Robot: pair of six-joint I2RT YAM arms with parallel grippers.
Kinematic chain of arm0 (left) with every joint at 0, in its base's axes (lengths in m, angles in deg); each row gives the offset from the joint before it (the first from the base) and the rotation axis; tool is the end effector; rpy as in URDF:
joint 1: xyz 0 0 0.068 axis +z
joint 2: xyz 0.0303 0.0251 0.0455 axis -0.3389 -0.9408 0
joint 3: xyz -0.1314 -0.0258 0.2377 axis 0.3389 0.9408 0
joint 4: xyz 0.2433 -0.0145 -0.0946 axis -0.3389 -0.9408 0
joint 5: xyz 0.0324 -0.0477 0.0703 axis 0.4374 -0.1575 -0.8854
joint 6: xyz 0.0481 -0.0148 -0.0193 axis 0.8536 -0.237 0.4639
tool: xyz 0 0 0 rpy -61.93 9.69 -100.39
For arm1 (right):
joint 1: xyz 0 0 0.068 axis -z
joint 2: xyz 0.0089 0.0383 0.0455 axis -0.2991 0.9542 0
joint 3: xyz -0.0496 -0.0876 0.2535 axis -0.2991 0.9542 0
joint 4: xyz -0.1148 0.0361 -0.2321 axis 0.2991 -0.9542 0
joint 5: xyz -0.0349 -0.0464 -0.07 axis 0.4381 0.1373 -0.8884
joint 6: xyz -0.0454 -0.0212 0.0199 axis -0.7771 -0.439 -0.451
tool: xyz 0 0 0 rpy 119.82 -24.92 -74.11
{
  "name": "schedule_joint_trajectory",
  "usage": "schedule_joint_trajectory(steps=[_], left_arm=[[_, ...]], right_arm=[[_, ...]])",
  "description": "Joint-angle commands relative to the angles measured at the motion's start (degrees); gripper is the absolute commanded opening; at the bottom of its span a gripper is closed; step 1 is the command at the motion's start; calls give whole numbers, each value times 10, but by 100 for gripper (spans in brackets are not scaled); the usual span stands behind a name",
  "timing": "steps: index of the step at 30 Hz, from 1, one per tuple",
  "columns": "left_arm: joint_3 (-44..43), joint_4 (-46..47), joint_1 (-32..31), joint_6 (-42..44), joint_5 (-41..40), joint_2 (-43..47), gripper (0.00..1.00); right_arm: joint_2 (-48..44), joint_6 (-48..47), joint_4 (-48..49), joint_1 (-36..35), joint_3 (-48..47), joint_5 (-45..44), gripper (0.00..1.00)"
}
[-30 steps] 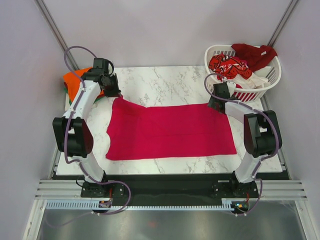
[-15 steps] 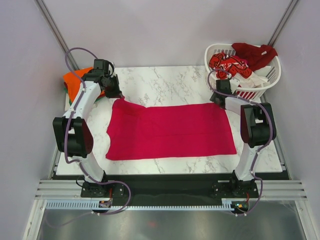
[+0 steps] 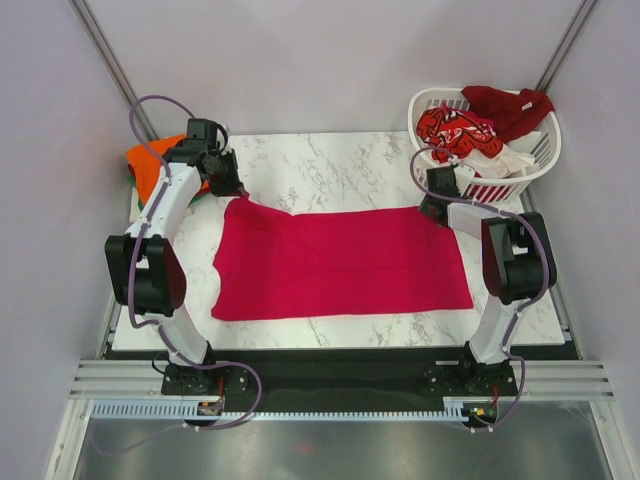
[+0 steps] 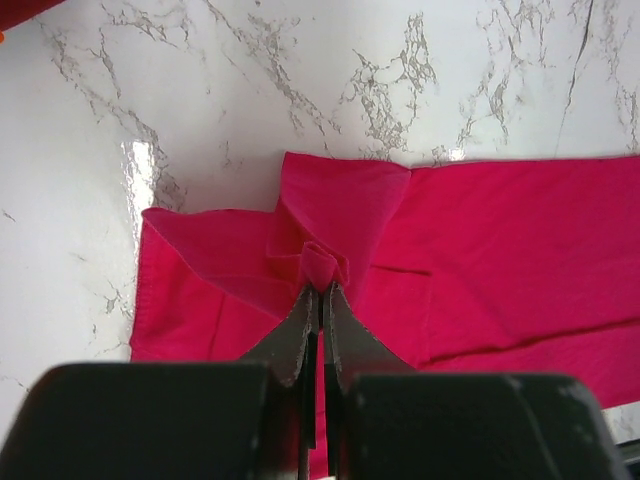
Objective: Fold and stack the t-shirts
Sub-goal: Fold the tshirt
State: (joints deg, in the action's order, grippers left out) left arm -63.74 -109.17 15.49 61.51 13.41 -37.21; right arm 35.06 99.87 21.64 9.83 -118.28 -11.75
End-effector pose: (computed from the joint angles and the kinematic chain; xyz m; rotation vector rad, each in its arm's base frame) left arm 0.3849 -0.0350 0.3028 -0.1817 2.5397 -0.3493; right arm 0.3944 0.0388 0.1586 0.6756 2.2282 -0.1266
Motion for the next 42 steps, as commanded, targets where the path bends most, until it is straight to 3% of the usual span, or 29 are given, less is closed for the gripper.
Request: schedule_joint_trajectory(steps=[1,14,24,33,42], left_arm=[[3,15,-2,-4,14,28,2],[8,14,-1,-1,-3,31,2],[15,13,12,-2,-35,43,2],[16,13,12,-2,-34,40,2],[18,14,12,-2,-30,37,2]], right_arm=[[-62,-4,4,-58,70,-36,55],[-38,19,-16,-75,102,44,55],[-139,73,-60,-219,177,57,57],[-187,-29,-164,-218,33,-103,63],[-72,-66,-155,-165,-61,-92,62]])
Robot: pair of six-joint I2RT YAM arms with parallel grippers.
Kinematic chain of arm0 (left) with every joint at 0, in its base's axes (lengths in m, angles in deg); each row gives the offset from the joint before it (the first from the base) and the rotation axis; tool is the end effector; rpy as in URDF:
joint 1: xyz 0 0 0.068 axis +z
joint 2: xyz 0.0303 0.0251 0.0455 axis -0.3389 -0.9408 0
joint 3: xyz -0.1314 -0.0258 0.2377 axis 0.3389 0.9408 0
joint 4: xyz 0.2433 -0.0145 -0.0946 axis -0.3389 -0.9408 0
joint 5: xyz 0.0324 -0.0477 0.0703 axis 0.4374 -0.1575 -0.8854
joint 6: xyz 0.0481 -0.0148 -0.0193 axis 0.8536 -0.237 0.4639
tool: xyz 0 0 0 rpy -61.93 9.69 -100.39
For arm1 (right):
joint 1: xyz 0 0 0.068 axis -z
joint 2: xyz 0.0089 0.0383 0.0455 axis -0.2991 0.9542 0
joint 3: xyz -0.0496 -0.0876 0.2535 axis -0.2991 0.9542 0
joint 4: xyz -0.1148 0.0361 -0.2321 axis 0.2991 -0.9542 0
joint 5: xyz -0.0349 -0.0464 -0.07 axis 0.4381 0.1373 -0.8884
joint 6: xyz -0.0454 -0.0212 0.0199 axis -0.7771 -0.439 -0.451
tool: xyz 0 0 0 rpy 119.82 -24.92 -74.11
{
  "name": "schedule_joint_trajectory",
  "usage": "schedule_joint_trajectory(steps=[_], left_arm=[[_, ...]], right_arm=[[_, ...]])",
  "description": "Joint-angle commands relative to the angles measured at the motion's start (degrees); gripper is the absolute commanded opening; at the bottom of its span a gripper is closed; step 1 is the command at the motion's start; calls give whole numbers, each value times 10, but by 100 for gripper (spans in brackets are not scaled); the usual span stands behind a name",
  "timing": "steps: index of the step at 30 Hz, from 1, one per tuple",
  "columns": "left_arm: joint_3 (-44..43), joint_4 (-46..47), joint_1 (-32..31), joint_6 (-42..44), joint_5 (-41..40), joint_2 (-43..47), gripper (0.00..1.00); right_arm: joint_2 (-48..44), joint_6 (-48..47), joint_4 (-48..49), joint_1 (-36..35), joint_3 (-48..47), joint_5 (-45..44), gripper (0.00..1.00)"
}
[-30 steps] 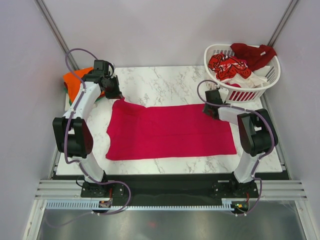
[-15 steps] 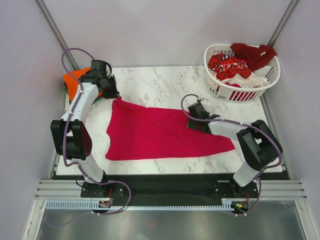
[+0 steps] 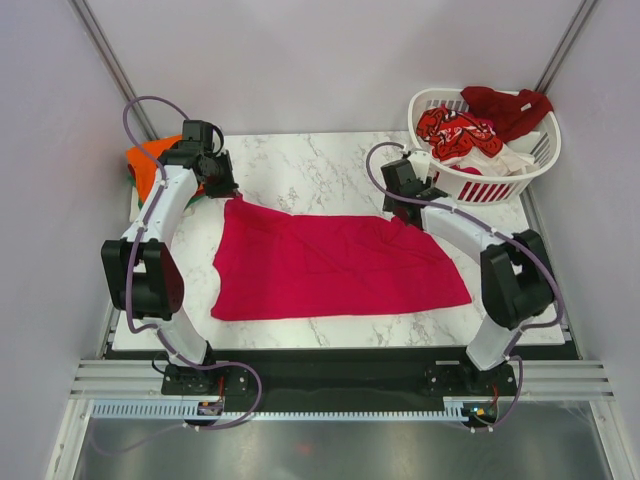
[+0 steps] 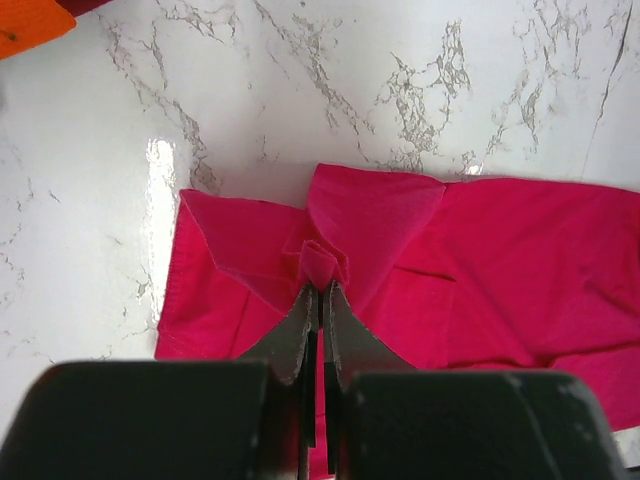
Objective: Fold and stack the t-shirts
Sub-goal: Fold the tshirt
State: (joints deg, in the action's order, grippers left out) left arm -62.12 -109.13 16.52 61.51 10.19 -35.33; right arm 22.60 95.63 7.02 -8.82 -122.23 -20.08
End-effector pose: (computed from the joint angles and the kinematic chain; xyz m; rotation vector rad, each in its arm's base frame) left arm 0.3776 -0.0257 0.3057 -0.2259 2.5275 -0.2719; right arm 0.3377 0.1461 0.2420 0.2881 2.2218 -0.1339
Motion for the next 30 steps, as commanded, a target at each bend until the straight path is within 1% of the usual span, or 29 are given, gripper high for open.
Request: schedule_joint_trajectory(steps=[1,3,5,9,16,18,22,27,30], left_arm=[[2,14,2,-2,4,18,2],[2,14,1,-2,4,17,2],[2,14,2,-1,2,15,2],[2,14,2,-2,4,14,2],[1,14,2,-2,8,14,2],[0,14,2,-2,7,13,2],[0,14,2,-2,9,13,2],[0,14,2,-2,10,11,2],[1,14,1,-2,8,10,2]], right_arm=[[66,-28,1,25,-27,6,62],[112,-35,5,35,-54,20,60],[136,-36,4,39,-77,31,59],[175,-33,5,43,-94,39,58],[192,-33,7,53,-101,43,57],[194,-32,8,57,-97,44,54],[191,-26,21,63,-73,54,53],[199,-22,32,64,-62,70,46],[206,-20,38,64,-60,74,39]])
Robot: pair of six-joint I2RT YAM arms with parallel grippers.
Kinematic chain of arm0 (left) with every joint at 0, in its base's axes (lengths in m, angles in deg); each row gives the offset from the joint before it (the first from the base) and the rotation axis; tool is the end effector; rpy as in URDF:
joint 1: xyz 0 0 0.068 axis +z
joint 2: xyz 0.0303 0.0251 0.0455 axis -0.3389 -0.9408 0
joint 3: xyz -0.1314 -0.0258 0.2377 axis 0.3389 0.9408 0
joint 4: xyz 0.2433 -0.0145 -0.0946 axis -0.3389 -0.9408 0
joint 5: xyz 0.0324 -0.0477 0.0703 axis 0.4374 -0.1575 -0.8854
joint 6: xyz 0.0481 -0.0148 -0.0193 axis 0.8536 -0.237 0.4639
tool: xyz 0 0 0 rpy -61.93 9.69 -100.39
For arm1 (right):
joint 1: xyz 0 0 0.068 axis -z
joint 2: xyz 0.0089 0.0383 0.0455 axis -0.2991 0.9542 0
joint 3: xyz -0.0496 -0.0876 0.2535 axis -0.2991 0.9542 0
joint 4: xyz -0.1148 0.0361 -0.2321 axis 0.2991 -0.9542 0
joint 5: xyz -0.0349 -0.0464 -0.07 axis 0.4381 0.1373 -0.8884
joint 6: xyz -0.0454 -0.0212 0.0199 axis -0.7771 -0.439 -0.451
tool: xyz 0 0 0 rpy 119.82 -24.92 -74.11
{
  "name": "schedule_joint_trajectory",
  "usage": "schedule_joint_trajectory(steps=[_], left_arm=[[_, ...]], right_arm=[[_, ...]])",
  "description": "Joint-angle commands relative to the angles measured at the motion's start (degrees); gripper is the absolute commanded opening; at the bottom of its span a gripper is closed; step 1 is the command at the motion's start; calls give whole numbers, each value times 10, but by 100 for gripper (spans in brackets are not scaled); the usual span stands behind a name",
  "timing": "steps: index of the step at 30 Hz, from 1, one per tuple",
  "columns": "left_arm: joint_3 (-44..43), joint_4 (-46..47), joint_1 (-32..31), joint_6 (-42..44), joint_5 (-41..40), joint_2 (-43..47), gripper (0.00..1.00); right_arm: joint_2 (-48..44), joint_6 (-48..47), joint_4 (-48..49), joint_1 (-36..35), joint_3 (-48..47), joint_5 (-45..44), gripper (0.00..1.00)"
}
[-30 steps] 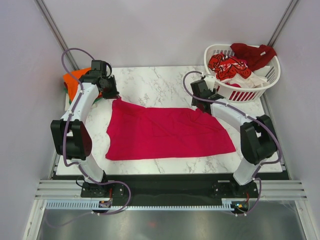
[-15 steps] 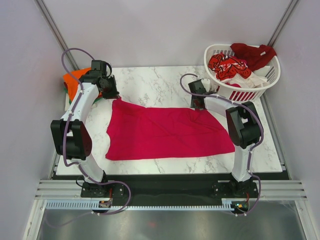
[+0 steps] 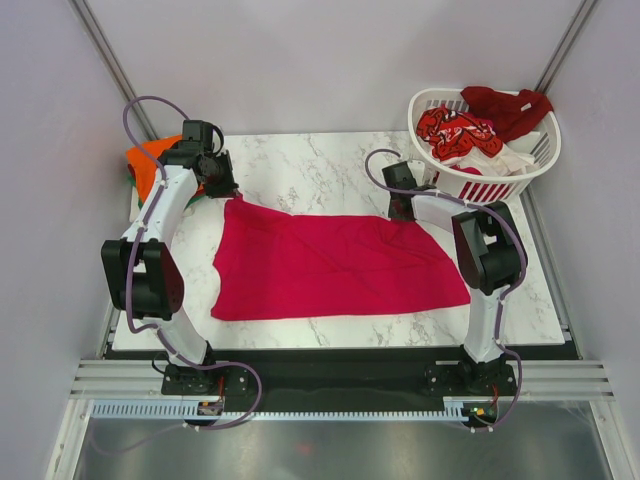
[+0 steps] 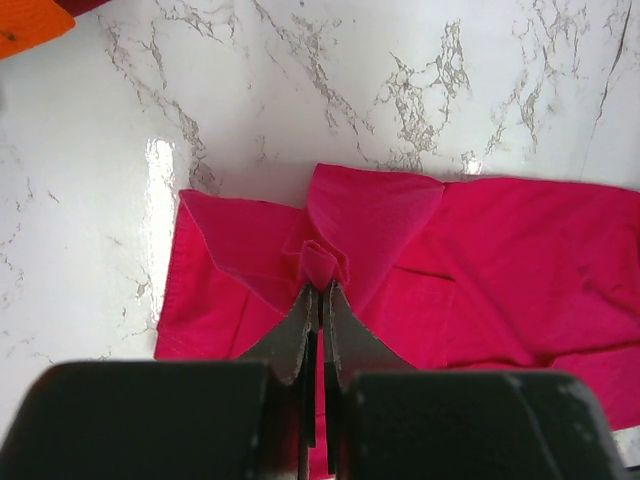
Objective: Fold and stack the t-shirts
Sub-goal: Fold the tshirt
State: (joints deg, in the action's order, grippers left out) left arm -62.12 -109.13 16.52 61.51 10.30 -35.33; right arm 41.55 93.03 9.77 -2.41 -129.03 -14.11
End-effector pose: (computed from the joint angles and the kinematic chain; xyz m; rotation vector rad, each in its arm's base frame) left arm 0.3776 -0.0257 0.3057 -0.2252 2.5277 -0.2744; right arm 0.4011 0.1287 0.1556 0.2898 2.4071 -0.2004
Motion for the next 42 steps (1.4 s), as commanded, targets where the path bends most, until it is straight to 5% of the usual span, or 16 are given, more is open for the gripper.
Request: schedule_joint_trajectory(steps=[1,12,42], left_arm=[[1,13,1,-2,8,10,2],[1,13,1,-2,9,8,2],[-53,4,-4,7,-14,67,2]], right_arm=[[18,6,12,0,8,17,35],[23,4,17,14,11,27,0],[-171,20,-58,94,17,-14,0]])
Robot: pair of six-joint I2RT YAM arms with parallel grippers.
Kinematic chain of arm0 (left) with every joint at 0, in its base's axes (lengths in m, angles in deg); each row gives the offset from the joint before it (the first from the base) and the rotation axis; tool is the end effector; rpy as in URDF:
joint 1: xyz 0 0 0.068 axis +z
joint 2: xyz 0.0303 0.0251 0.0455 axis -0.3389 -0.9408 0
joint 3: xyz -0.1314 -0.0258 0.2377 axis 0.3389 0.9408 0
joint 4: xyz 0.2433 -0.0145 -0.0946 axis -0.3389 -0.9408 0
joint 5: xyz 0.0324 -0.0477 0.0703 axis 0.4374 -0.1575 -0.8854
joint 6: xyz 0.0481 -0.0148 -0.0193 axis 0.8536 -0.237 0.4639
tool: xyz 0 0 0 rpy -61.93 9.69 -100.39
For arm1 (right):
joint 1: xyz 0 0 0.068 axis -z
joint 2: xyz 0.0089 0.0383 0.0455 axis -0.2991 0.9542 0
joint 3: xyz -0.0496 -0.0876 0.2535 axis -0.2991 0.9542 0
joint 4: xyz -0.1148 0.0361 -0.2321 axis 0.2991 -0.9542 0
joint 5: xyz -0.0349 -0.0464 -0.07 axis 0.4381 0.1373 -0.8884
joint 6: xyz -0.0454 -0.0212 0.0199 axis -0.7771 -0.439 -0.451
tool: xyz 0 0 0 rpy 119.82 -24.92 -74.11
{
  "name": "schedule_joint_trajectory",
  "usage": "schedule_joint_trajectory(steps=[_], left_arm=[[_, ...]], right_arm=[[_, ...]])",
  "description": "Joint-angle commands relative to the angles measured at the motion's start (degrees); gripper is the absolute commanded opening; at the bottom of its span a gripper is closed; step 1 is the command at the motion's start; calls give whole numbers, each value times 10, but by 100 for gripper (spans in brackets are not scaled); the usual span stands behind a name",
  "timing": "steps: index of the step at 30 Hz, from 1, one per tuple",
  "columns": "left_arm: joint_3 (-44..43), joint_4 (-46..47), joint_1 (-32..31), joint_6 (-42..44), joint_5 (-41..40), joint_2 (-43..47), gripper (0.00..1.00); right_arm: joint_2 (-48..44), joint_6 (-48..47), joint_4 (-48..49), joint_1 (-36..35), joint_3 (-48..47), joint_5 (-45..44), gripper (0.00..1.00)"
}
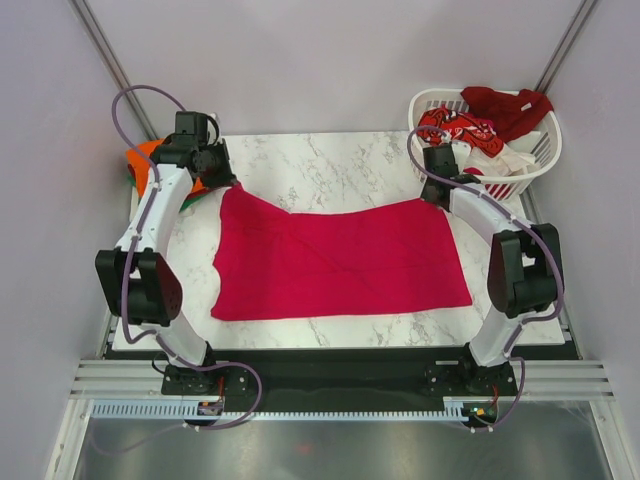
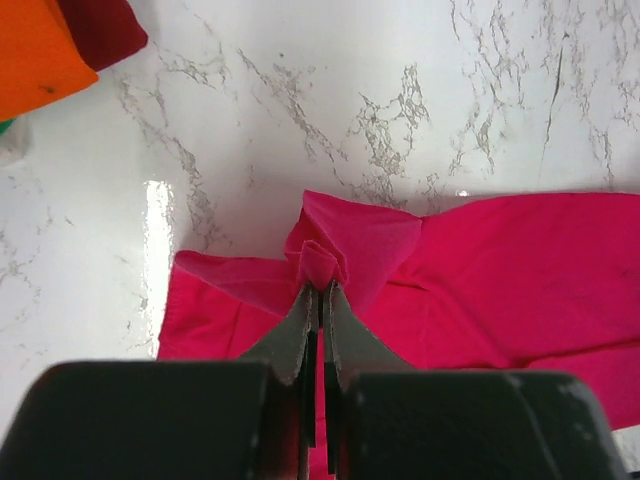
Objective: Fold and stack the t-shirts
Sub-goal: Fold the tshirt
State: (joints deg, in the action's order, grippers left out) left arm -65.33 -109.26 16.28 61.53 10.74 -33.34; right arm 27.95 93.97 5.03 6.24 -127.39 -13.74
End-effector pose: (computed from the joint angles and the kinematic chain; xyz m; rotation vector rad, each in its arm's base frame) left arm 0.3731 -0.0273 0.3357 -0.2015 2.4413 -0.2956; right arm 0.3854 0.0611 0.2332 0.5019 2.2693 -0.1891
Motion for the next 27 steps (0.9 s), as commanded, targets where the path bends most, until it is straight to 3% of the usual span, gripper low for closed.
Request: schedule_joint_trajectory(steps=[1,11,27], left_arm=[[-21,3,-2,8,-23,52,2],[27,-22,-2,2,-18,122,2],[277,-52,-5,-13,18,333,2]], right_arm=[[-43,11,-11,12,5,-16,0],[-97,13,-14,21,37,10,0],[-228,42,-26,23,205,58,0]])
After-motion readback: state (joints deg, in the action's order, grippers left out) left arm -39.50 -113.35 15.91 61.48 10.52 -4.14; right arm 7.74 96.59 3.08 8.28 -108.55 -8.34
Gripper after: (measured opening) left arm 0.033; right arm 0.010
